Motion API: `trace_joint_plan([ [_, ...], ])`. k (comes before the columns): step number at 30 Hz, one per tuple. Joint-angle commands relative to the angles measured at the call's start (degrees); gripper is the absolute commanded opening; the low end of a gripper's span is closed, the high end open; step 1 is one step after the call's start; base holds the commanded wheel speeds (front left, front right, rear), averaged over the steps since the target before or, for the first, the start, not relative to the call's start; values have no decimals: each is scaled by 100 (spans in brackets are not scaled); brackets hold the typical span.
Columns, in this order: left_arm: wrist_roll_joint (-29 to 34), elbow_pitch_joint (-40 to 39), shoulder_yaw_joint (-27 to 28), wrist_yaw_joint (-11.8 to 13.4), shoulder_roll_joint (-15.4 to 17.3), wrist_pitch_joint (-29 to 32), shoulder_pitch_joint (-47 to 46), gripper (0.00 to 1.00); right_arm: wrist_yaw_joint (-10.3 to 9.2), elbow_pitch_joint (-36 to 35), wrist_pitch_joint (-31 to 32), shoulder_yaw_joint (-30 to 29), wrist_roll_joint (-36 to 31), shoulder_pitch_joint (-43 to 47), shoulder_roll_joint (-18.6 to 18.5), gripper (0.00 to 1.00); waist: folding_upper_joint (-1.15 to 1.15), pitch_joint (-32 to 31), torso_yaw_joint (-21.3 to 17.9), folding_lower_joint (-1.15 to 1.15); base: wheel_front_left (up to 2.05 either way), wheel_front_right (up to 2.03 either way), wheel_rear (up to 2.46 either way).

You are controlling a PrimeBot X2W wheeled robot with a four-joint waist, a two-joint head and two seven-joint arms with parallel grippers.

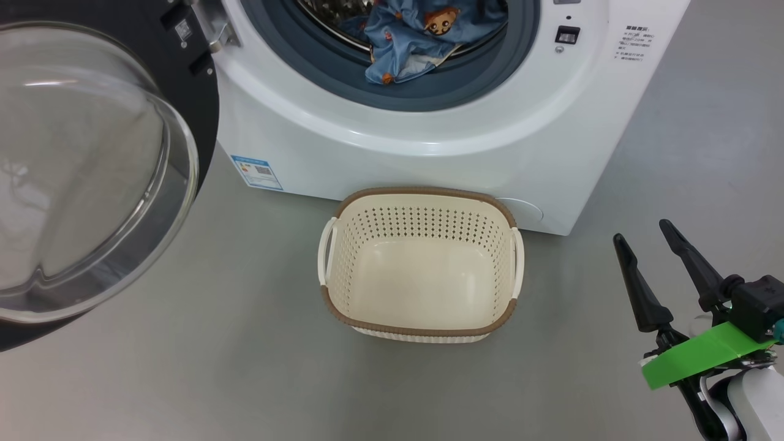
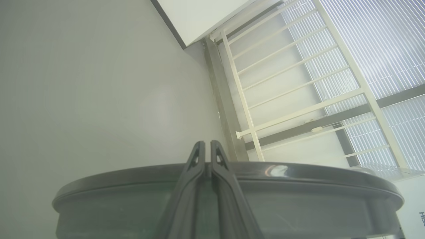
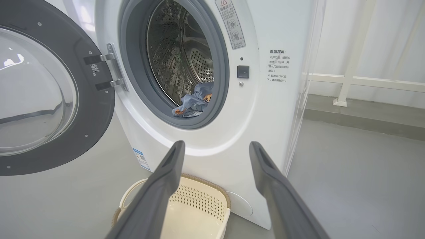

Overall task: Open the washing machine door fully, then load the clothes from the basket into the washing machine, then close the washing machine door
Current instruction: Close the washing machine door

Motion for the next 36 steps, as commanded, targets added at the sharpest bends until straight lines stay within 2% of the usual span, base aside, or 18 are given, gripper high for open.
trace_joint_plan([
  [1, 4, -135, 67, -30, 391, -43, -146, 0, 26, -122, -46, 121, -47, -31, -113, 100, 0, 21, -5, 0, 0, 0, 0],
  [8, -44, -138, 159, -31, 412, -352, -231, 0, 26, -135, -46, 182, -63, -100, -152, 100, 0, 108, -67, 0, 0, 0, 0],
  [15, 84, -52, -17, -26, 385, -169, -169, 0, 26, -121, -46, 139, -68, -85, -176, 100, 0, 123, -100, 0, 0, 0, 0],
  [26, 268, -180, -527, -36, 274, 1201, -8, 0, 26, -64, -46, 152, -27, 27, -42, 100, 0, -157, 74, 0, 0, 0, 0],
  [36, 85, -829, -764, -38, 166, 2432, 348, 0, 26, 58, -46, 222, 45, 112, 5, 100, 0, -376, 193, 0, 0, 0, 0],
])
